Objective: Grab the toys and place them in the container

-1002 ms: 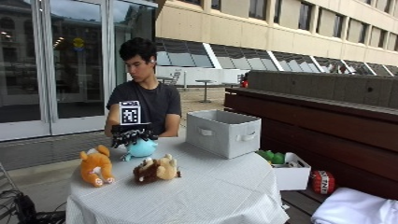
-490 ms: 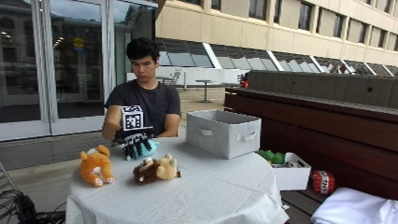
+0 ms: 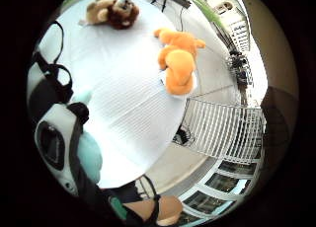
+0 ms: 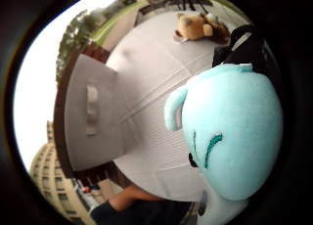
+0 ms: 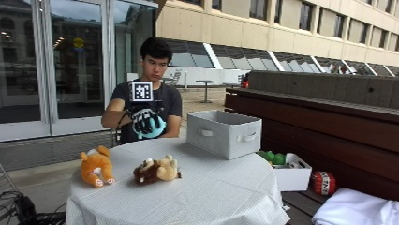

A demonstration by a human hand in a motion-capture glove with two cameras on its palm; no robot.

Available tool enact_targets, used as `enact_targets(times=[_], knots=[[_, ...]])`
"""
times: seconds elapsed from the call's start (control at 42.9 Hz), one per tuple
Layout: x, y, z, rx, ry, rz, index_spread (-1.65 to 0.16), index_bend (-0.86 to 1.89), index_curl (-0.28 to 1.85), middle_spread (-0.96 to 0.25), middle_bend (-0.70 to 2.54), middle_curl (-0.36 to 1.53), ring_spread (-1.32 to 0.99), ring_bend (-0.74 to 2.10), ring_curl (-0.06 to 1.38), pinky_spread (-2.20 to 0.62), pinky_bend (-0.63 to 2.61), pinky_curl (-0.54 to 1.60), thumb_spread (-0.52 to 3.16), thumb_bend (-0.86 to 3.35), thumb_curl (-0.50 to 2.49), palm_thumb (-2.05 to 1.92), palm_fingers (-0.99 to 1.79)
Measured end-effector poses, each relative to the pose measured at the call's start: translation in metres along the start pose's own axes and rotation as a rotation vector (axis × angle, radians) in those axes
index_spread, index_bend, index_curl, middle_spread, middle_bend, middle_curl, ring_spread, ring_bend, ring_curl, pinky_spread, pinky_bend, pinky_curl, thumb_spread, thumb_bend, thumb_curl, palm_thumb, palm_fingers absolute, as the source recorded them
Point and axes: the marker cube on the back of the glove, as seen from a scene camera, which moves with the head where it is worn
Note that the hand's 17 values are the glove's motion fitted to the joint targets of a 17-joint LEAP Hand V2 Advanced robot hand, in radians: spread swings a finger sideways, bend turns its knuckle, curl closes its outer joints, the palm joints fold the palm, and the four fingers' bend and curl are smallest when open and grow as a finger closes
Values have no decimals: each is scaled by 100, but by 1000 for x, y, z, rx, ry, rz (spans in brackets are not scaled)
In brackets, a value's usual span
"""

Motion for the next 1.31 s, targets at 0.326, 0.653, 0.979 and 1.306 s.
enact_targets(times=[0.326,0.653,0.979,1.306], knots=[[-94,-71,-187,194,-85,-107,-33,42,29,-38,66,49,-43,102,45,-47,90,34,64,22,65,66,103],[-270,-49,-221,207,-175,-335,-37,32,31,-42,57,50,-45,97,44,-46,86,34,61,15,73,66,106],[-307,-105,-181,253,-181,-538,-39,25,35,-44,52,52,-45,95,44,-46,83,34,61,12,80,70,109],[-312,-92,-137,-111,-219,-360,-32,-3,32,-26,13,48,-29,73,45,-33,130,53,86,-18,63,16,-3]])
